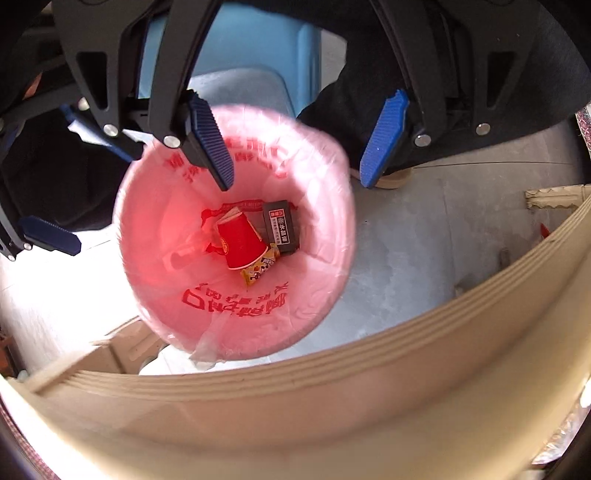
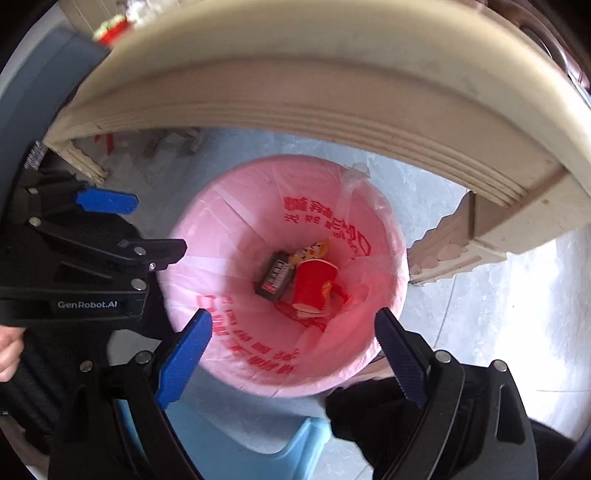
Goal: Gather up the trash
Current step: 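Move the left tool to the white tissue while the right tool approaches the blue milk carton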
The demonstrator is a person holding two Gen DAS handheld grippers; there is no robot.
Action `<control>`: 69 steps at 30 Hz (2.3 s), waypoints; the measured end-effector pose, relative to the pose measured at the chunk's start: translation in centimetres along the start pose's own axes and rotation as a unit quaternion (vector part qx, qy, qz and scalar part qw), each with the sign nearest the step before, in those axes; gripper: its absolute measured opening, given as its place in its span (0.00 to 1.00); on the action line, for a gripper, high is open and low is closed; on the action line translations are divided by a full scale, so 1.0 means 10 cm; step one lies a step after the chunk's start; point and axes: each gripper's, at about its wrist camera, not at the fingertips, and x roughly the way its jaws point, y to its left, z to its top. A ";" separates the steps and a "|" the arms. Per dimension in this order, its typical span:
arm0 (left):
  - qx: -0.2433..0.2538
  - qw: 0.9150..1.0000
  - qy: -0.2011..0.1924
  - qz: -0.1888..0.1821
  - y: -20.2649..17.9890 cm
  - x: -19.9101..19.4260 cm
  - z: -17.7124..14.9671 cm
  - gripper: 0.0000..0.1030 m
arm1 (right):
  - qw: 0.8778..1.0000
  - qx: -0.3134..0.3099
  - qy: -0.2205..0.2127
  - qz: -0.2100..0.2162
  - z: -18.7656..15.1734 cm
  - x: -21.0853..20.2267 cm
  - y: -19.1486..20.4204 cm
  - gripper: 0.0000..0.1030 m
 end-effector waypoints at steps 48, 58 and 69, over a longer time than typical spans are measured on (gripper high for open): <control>0.147 0.978 -0.145 0.041 0.55 -2.01 0.91 0.92 | 0.976 -0.072 -0.197 0.052 2.23 -2.23 0.11 0.93; 0.153 0.983 -0.103 -0.005 0.56 -1.54 1.11 0.92 | 0.986 -0.069 -0.145 0.050 2.45 -1.55 0.01 0.93; 0.138 0.985 -0.085 -0.052 0.68 -1.20 1.20 0.92 | 0.987 -0.102 -0.121 0.020 2.67 -0.98 0.10 0.93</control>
